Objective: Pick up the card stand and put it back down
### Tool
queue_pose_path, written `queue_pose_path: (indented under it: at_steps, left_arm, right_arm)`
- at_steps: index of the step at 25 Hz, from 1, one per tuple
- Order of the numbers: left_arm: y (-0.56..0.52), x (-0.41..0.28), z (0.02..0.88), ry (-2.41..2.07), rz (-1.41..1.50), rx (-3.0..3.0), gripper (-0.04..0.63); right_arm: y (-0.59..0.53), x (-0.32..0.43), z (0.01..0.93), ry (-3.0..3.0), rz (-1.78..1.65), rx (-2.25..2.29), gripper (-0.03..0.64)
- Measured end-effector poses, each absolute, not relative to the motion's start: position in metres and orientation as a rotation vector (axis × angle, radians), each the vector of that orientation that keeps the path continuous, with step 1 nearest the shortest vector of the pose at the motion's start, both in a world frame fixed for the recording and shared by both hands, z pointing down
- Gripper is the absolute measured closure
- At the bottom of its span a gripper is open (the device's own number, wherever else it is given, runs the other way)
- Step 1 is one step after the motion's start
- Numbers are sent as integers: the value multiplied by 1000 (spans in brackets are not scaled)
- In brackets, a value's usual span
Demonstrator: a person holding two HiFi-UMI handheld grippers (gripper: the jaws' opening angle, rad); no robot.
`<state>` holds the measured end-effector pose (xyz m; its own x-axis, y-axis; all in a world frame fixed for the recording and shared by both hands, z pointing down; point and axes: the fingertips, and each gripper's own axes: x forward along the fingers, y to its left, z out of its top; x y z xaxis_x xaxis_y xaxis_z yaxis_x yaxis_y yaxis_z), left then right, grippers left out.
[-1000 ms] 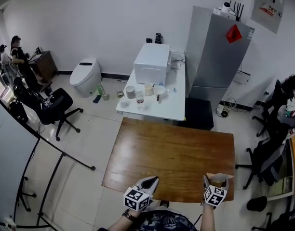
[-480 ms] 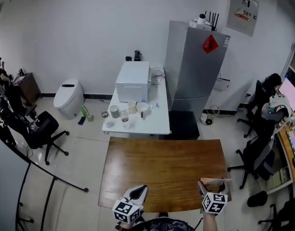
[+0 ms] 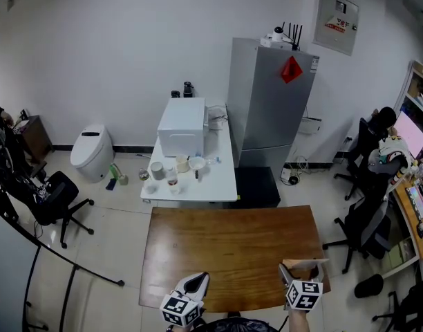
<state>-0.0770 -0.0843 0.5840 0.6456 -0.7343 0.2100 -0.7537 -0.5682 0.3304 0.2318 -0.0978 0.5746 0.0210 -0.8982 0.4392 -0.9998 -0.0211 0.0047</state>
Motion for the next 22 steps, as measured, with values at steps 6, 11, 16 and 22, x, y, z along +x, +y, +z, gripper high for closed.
queue_pose_path:
  at_steps: [6,11,16,22]
  left_arm:
    - [-83,-68,595,-1105,43,2437,604]
    - [-80,-59,607,-1099,84,2385,604]
    - [-84,-58,611,-1146,129,2374,604]
    - [-77,-59,617,-1213,166,2364,604]
  right_arm:
    - [-103,231,577,-1973,463,1973,71]
    - [-111,227,581,-1997,482,1955,71]
    - [-123,201,581,-2093,475,1864,71]
    - [-142,98,609,-2346,410,1510,71]
